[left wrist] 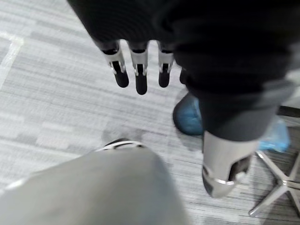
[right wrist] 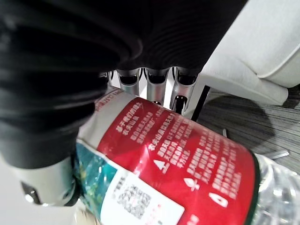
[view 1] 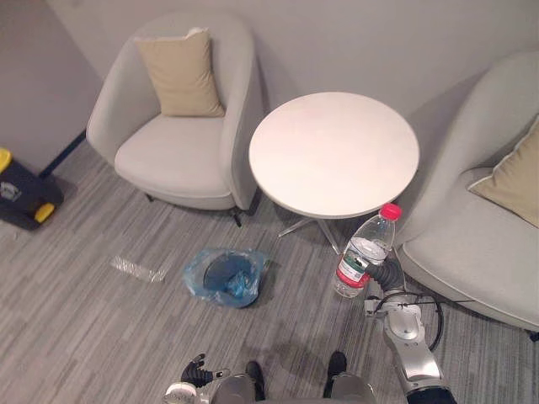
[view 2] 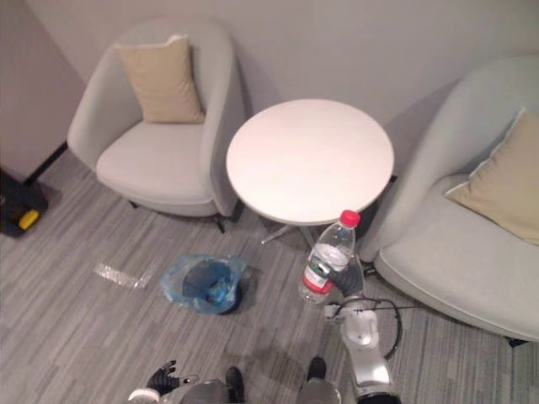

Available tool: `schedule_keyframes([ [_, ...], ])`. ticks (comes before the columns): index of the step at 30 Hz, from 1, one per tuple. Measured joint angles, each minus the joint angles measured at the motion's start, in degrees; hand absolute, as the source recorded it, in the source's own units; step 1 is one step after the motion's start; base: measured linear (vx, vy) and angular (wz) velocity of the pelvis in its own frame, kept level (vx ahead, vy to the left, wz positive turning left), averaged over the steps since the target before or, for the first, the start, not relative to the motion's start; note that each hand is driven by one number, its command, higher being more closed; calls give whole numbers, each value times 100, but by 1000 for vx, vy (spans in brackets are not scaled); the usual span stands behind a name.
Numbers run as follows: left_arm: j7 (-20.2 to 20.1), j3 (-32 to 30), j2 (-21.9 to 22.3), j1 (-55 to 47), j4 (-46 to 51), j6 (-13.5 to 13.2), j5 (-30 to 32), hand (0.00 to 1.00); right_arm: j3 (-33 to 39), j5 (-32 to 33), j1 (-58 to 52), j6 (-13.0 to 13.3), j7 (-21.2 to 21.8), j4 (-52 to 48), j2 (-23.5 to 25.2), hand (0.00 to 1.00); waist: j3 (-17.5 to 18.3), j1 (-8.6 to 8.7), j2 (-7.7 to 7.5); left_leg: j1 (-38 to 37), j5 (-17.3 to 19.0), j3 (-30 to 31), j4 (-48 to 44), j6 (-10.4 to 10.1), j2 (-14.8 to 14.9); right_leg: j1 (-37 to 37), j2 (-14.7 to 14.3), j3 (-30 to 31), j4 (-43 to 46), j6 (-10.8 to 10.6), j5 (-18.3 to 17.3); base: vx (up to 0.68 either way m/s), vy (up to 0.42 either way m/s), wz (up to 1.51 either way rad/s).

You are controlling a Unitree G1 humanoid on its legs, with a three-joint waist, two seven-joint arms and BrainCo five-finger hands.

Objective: Gather rubbish on tea table into small bin, then transfer packed bag to large trash can.

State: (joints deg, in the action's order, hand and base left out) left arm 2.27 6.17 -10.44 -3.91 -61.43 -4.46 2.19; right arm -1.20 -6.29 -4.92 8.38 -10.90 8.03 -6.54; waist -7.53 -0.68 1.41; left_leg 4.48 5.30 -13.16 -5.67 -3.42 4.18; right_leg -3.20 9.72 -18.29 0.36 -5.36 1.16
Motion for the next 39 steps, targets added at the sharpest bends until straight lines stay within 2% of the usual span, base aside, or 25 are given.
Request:
schedule_keyframes([
  [4,24,104,9,-38,-2,-3,57,0,-119,0,27,7,12,42,33,100,105,-8,34,-146,-58,144,214,124,-236,183,151,36,-105,-97,-3,-19,109,18],
  [9,42,151,-1,-87,-14,-1,57,0,-133,-1,37,-11,22,438,26,100,124,-88,61,-136,-72,245,284,156,-289,183,138,30,-138,-148,-70,22,10,7],
  [12,118,144,-1,-94,-14,-6,49,0,-193,-37,38,-19,23,546,20,100,121,-114,61,5,224,284,-84,160,-271,-37,265,27,568,-261,-561,82,10,14],
  [13,136,139,-11,-104,-9,-11,40,0,-224,-46,41,-19,23,546,-26,100,118,-120,41,127,438,337,-459,183,-287,-182,409,32,1151,-305,-770,159,35,27],
  [15,152,147,-10,-106,-13,-13,33,0,-225,-49,43,-23,25,551,-45,100,75,-105,17,143,599,503,-666,198,-310,-298,490,175,1709,-329,-837,169,56,43],
  [16,165,144,-16,-127,-10,-16,16,0,-230,-51,53,-30,24,552,-34,100,94,-104,50,101,637,660,-679,216,-332,-523,522,481,2362,-321,-832,145,67,46],
  [17,168,140,-15,-125,-4,-16,-1,0,-233,-52,61,-35,24,553,-39,100,84,-100,38,79,643,723,-671,227,-339,-612,529,586,2593,-289,-814,252,45,62],
  [18,201,138,-9,-125,23,-16,-16,0,-234,-55,105,-41,24,590,-39,100,28,-46,31,-42,643,939,-649,240,-291,-971,461,919,3225,-97,-985,222,-71,78],
  [19,222,85,-40,-127,-3,-12,-20,0,-384,-59,166,-39,43,681,-20,100,-1,20,-2,-54,658,1143,-645,258,-218,-1079,73,1204,3102,-71,-1315,258,-98,96],
  [21,230,-39,-10,-77,-19,-12,-19,0,-429,-57,172,-39,92,700,-24,100,-10,39,-14,-73,658,1454,-591,252,-160,-1239,-462,1432,2637,45,-1379,160,-136,78],
  [22,231,-53,-6,-78,-21,-12,-19,0,-420,-57,173,-39,92,702,-25,100,-11,51,-15,-85,654,1514,-567,246,-162,-1266,-554,1468,2472,70,-1341,175,-166,84],
  [23,229,-64,-27,-72,-24,-15,-14,0,-393,-52,161,-39,88,699,-33,100,18,84,-96,-110,680,1689,-556,175,-285,-1204,-675,1640,1731,254,-825,154,-141,84],
  [24,238,-75,24,-4,-102,-11,-13,0,-332,-51,156,-39,87,701,-123,100,-28,122,9,-180,716,1825,-577,117,-244,-1066,-692,1522,1741,427,-735,211,-143,79],
  [26,233,-195,218,-10,-108,-26,-8,0,-326,-48,193,-46,87,698,-306,100,-23,52,306,-141,691,1849,-509,-16,-83,-964,-764,1288,1617,433,-715,248,-105,41],
  [27,233,-235,234,-11,-106,-26,-7,0,-325,-44,192,-48,87,698,-306,100,-10,51,333,-139,675,1845,-489,-42,-64,-959,-772,1260,1603,434,-715,175,-75,29],
  [29,231,-300,217,-12,-105,-27,4,0,-229,-40,146,-51,91,696,-258,100,-40,74,293,-134,606,1826,-522,-158,23,-727,-806,1075,1429,434,-715,112,-66,46],
  [32,229,-363,173,-15,13,-29,9,0,-174,-31,136,-49,73,658,-246,100,-109,49,135,78,608,1508,-1292,-165,24,-329,-769,947,1121,452,-709,72,-30,41],
  [34,236,-479,148,-24,128,-31,4,0,-177,-31,206,-43,76,621,-249,100,-171,-53,57,456,582,1038,-2052,-209,50,-70,-676,907,829,514,-667,37,35,19],
  [35,239,-481,146,-23,125,-31,3,0,-179,-30,212,-43,76,620,-246,100,-175,-67,50,488,598,981,-2110,-224,52,-47,-650,903,803,522,-660,11,85,12],
  [36,245,-484,158,-24,116,-29,2,0,-204,-31,223,-42,77,609,-245,100,-188,-89,53,516,771,713,-2081,-141,185,-10,-629,888,760,526,-655,-6,104,16],
  [37,245,-467,173,-13,118,-27,4,0,-230,-38,230,-45,76,606,-263,100,-212,-93,108,525,749,587,-1733,-141,369,29,-618,851,749,497,-654,-7,141,16],
  [38,245,-459,184,-16,118,-27,5,0,-229,-40,234,-46,76,605,-274,100,-208,-92,137,517,663,587,-1526,-140,403,29,-620,839,751,461,-655,6,171,12],
  [39,245,-448,227,1,108,-26,8,0,-229,-47,271,-48,75,597,-319,100,-225,-94,251,425,372,637,-1018,-330,440,35,-639,861,758,344,-664,19,188,1],
])
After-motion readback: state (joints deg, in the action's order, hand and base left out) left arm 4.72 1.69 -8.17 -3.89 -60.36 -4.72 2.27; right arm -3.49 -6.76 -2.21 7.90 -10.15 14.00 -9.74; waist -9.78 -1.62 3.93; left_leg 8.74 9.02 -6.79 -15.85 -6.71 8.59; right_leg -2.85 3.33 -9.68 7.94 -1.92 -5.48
